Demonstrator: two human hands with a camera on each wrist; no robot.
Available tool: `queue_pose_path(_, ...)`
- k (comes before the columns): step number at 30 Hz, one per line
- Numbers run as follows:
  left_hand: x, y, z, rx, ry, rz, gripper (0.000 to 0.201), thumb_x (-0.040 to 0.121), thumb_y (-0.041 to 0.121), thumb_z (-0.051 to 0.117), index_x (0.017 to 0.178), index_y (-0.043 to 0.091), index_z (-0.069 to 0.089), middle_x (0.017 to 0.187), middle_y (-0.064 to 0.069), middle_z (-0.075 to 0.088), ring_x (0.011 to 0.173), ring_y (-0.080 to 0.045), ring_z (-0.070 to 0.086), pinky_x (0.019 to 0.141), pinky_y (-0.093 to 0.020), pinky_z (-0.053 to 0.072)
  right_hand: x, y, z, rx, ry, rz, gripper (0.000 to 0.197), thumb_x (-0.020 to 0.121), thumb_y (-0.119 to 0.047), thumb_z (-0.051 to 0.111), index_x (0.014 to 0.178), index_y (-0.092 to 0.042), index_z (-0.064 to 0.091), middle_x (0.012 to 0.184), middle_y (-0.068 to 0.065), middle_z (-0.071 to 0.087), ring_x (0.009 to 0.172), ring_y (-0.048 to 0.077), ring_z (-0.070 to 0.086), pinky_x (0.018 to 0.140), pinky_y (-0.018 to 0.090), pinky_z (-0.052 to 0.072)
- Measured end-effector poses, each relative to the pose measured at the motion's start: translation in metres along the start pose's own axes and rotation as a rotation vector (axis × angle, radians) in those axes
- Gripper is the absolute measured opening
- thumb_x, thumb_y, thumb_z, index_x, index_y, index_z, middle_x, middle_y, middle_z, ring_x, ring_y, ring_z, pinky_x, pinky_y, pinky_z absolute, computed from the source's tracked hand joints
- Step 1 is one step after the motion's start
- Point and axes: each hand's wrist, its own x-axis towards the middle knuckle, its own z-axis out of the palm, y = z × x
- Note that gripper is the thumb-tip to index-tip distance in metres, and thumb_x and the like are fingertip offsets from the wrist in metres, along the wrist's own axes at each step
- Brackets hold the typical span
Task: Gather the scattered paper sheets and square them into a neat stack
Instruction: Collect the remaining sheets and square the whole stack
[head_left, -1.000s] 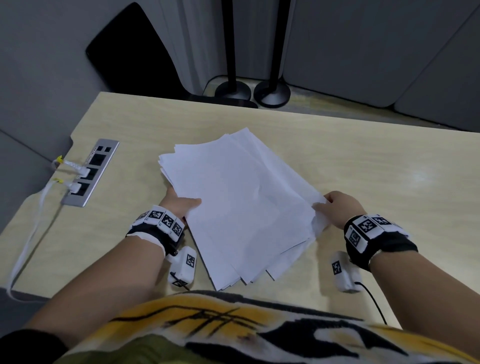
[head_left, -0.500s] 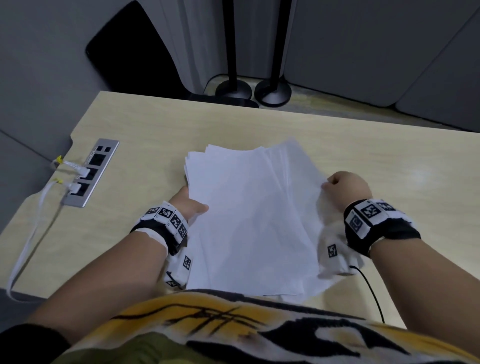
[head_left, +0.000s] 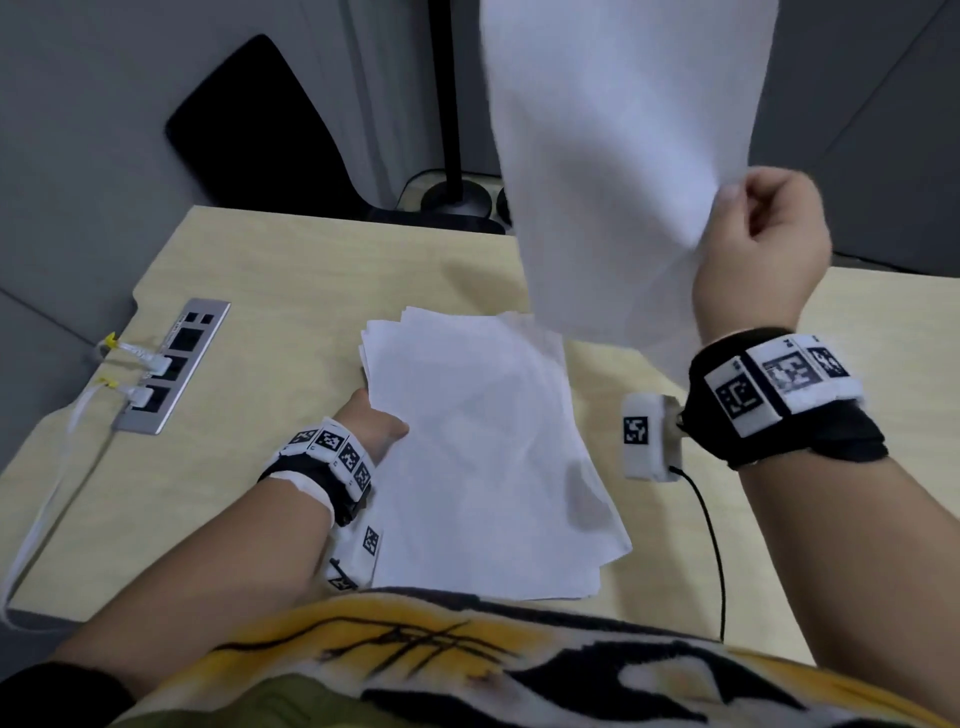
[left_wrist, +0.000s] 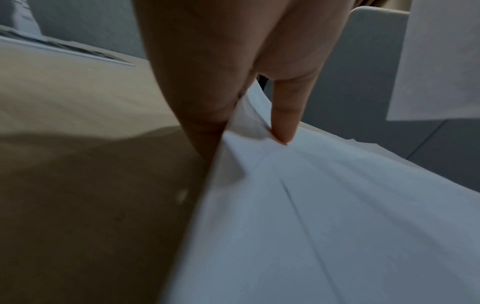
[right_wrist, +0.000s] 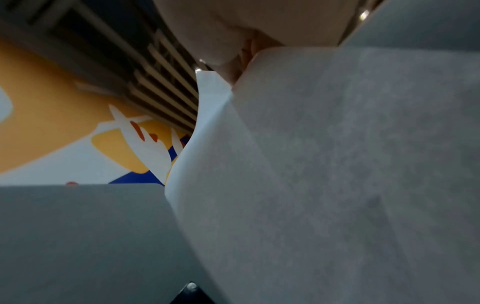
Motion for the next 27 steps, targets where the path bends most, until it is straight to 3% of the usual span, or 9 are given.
queue_pose_path(3,-0.003,0.003,-0.003,-0.033,0.012,-0.037,0.051,0.069,0.022,0.064,0.116,0.008,0.05,0.103,-0.008,0.064,0.093,-0.03,0.064,0.081,-0.033,0.052,-0.011,0.003,0.011,-0.053,-0.105,0.123,0.006,0.092,-0.02,0.053,0.09,-0.024,0.057,0.065,-0.016,0.048,0.058,-0.004,0.047,0.06,0.007,0.036)
queue_pose_path(7,-0.013,0.003,-0.007,-0.432,0.023,-0.119,0.052,0.07,0.027,0.061,0.117,0.004,0.059,0.114,-0.015,0.064,0.098,-0.033,0.062,0.099,-0.05,0.047,-0.052,0.03,0.018,-0.26,-0.385,0.255,0.018,0.094,-0.018,0.049,0.105,-0.018,0.062,0.082,-0.004,0.059,0.079,0.016,0.054,0.068,0.021,0.037)
queue_pose_path(9,-0.019,0.004,-0.006,-0.635,-0.024,-0.153,0.039,0.07,0.044,0.067,0.092,0.012,0.07,0.091,-0.013,0.072,0.082,-0.032,0.068,0.091,-0.05,0.052,-0.076,0.043,0.02,-0.354,-0.513,0.297,0.021,0.094,-0.017,0.048,0.111,-0.017,0.061,0.089,-0.002,0.06,0.079,0.019,0.057,0.068,0.024,0.038)
queue_pose_path(12,-0.027,0.01,-0.005,-0.681,-0.085,-0.174,0.061,0.068,0.079,0.056,0.078,0.02,0.068,0.068,-0.003,0.072,0.062,-0.024,0.068,0.066,-0.033,0.053,-0.099,0.057,0.024,-0.448,-0.647,0.367,0.027,0.093,-0.011,0.044,0.116,-0.018,0.057,0.096,-0.001,0.061,0.075,0.016,0.056,0.066,0.025,0.04)
queue_pose_path(14,-0.023,0.011,-0.005,-0.658,-0.084,-0.197,0.067,0.071,0.082,0.048,0.085,0.02,0.068,0.073,-0.002,0.074,0.067,-0.023,0.07,0.066,-0.031,0.053,-0.103,0.063,0.029,-0.489,-0.735,0.403,0.036,0.092,-0.006,0.043,0.126,-0.015,0.052,0.11,0.003,0.062,0.09,0.021,0.058,0.072,0.025,0.038)
queue_pose_path(16,-0.018,0.005,-0.005,-0.596,-0.137,-0.153,0.081,0.061,0.085,0.057,0.111,0.022,0.066,0.101,-0.003,0.075,0.093,-0.027,0.072,0.087,-0.041,0.054,-0.103,0.067,0.034,-0.554,-0.843,0.408,0.044,0.091,-0.006,0.046,0.134,-0.01,0.044,0.122,0.01,0.06,0.107,0.028,0.057,0.076,0.025,0.037)
queue_pose_path(18,0.003,-0.011,-0.002,-0.47,-0.13,-0.103,0.094,0.049,0.074,0.078,0.124,0.022,0.06,0.116,-0.004,0.071,0.103,-0.029,0.068,0.095,-0.046,0.05,-0.104,0.07,0.038,-0.617,-0.92,0.432,0.047,0.091,-0.01,0.051,0.136,-0.006,0.039,0.127,0.015,0.055,0.113,0.031,0.056,0.076,0.026,0.037)
queue_pose_path(20,0.008,-0.017,0.003,-0.381,-0.117,-0.033,0.078,0.048,0.043,0.087,0.117,0.015,0.064,0.113,-0.008,0.072,0.102,-0.029,0.069,0.095,-0.046,0.051,-0.111,0.073,0.038,-0.657,-1.007,0.485,0.051,0.092,-0.017,0.055,0.137,-0.003,0.036,0.13,0.016,0.053,0.116,0.031,0.054,0.077,0.025,0.037)
queue_pose_path(27,-0.044,0.022,0.005,-0.532,-0.053,0.171,0.052,0.076,-0.007,0.063,0.12,0.02,0.054,0.115,-0.01,0.068,0.105,-0.029,0.065,0.096,-0.045,0.049,-0.11,0.094,0.025,-0.514,-0.99,0.657,0.086,0.084,-0.036,0.07,0.148,-0.007,0.021,0.143,0.013,0.045,0.126,0.029,0.049,0.089,0.031,0.042)
